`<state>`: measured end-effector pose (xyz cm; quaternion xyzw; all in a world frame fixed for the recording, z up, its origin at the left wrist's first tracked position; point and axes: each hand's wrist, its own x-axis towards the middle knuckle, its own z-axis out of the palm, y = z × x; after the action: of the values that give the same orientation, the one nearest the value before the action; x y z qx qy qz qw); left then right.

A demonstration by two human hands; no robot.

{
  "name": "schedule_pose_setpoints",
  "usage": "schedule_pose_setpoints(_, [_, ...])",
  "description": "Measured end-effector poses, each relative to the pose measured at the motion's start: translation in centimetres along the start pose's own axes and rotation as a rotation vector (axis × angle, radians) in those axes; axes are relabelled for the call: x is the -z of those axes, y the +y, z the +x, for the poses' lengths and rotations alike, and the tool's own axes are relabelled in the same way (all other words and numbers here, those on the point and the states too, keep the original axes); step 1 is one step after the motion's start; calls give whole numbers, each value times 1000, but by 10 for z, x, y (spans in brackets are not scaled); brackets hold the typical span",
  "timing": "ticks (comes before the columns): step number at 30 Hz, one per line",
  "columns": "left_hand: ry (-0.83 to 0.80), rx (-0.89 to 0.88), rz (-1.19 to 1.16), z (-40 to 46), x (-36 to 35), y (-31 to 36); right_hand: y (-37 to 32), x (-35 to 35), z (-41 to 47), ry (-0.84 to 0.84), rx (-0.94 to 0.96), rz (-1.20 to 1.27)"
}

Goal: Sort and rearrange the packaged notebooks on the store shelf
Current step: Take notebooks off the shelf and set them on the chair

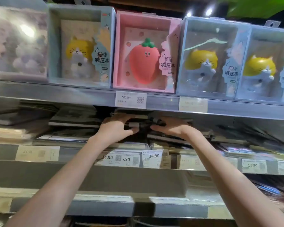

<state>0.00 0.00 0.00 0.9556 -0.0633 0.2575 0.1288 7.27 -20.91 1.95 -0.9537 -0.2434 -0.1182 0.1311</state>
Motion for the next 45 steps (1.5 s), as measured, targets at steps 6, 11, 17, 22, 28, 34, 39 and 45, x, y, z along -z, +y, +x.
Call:
schedule_pose_setpoints(6, [42, -18, 60, 20, -9, -15, 2, -3, -10, 81, -22, -125])
schedule_pose_setpoints(11, [44, 61, 118, 35, -8, -27, -1, -6, -47, 276, 56, -120])
schedule_pose_setpoints(17, [18, 135, -59, 34, -11, -28, 3, -6, -63, 324, 78, -175])
schedule_pose_setpoints(22, [-25, 136, -98, 36, -14, -33, 10, -12, -61, 328, 77, -135])
schedule_pose_setpoints(28, [-69, 172, -89, 36, -15, -35, 12, -15, -60, 357, 53, -53])
schedule_pose_setpoints(34, [-90, 158, 90, 25, -19, -31, 7, -19, -63, 471, 2, -91])
schedule_pose_setpoints(39, [-134, 147, 142, 16, -14, -30, 4, -28, -65, 602, 0, -138])
schedule_pose_setpoints(45, [244, 19, -47, 21, 0, -31, 4, -26, -65, 570, 1, -145])
